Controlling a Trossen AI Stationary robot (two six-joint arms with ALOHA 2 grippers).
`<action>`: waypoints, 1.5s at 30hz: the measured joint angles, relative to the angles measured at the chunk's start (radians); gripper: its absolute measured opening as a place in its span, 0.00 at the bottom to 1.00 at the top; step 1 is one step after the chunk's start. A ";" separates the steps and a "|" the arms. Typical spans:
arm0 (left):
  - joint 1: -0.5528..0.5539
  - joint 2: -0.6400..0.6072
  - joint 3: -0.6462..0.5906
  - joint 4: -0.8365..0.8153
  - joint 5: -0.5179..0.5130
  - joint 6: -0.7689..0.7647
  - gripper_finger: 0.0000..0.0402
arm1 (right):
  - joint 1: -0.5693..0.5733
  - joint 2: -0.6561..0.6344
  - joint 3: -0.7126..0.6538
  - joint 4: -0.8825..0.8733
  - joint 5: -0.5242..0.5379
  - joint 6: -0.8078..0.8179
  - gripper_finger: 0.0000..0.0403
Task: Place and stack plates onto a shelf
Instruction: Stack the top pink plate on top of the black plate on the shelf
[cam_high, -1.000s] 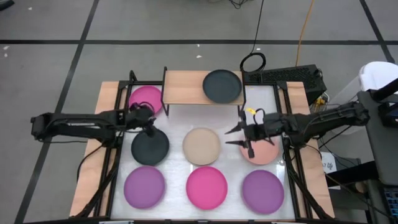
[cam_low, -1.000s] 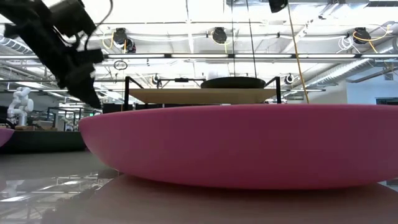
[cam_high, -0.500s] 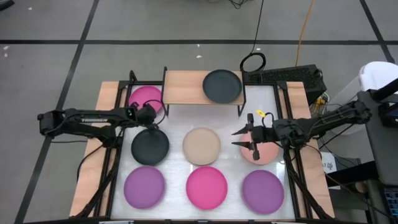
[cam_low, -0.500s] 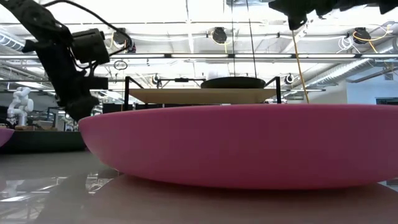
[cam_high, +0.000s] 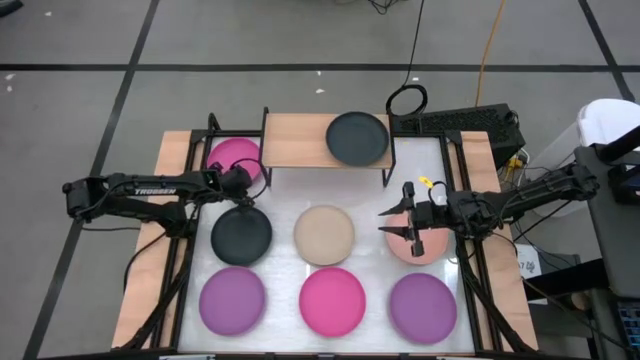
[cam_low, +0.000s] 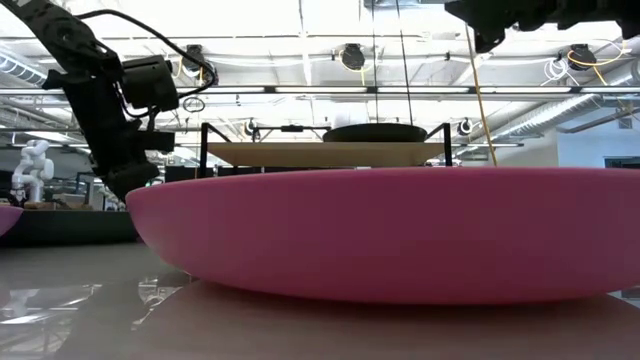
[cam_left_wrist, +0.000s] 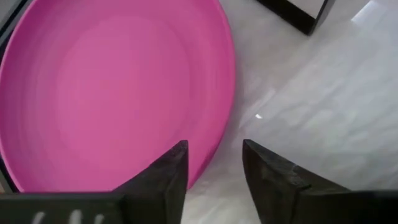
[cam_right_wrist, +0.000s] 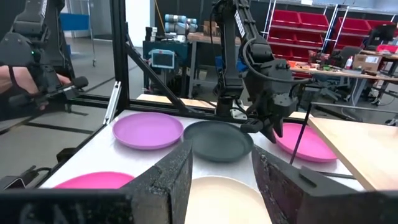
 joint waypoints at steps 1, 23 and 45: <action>0.000 0.000 0.000 0.002 0.000 0.000 0.43 | 0.000 0.000 -0.002 0.001 0.001 0.000 0.36; 0.003 0.173 0.004 0.063 -0.023 -0.005 0.48 | 0.000 0.000 -0.033 0.052 0.000 0.000 0.36; -0.051 0.062 0.231 -0.203 -0.019 -0.119 0.03 | 0.000 -0.005 -0.033 0.094 0.000 0.000 0.36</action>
